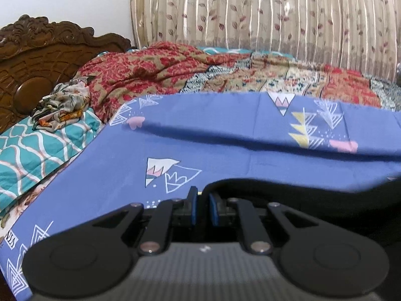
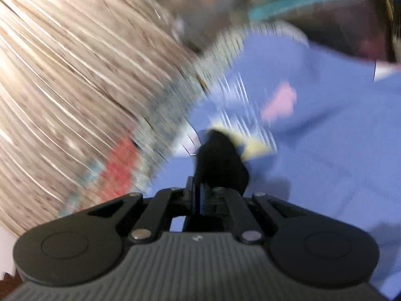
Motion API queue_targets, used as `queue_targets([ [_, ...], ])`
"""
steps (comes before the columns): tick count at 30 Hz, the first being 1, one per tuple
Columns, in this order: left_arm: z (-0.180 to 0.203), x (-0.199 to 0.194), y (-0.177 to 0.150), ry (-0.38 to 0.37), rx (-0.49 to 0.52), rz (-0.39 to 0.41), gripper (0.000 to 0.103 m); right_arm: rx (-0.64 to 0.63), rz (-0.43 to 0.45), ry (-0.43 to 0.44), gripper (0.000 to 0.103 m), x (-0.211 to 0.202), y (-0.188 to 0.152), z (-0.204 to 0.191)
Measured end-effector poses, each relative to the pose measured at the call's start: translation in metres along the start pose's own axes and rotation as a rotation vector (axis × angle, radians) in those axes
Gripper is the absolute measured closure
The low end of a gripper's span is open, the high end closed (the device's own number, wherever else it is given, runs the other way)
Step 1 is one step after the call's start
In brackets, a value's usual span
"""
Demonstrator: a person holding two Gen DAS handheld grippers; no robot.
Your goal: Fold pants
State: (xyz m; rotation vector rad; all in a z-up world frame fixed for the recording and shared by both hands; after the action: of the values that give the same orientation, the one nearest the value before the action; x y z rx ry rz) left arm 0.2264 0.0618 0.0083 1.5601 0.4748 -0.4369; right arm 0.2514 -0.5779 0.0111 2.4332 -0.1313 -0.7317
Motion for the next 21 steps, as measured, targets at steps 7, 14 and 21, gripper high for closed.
queue_targets([
  [7, -0.004, -0.025, -0.028, -0.054, 0.035, -0.044, 0.093, -0.024, -0.059, -0.140, 0.097, -0.090, -0.006, 0.084],
  [14, -0.008, -0.047, -0.057, -0.082, 0.016, -0.101, 0.093, 0.211, -0.176, -0.200, 0.097, -0.134, -0.051, 0.160],
  [21, -0.024, -0.084, -0.044, -0.084, -0.006, -0.033, 0.093, 0.139, -0.041, -0.063, 0.097, -0.214, -0.026, 0.121],
])
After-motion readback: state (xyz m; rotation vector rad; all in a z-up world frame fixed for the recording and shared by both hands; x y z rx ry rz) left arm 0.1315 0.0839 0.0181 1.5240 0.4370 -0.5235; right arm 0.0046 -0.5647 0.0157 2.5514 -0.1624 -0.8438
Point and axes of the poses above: each gripper's, at about its wrist camera, not at the fingertips, and x roughly the way its jaws point, z to its right, y to its top, the point moved 10 cm from there along x, roughly the way its jaws point, and after that the axes turned 5 degrees about -y, right-handed, at the moved point
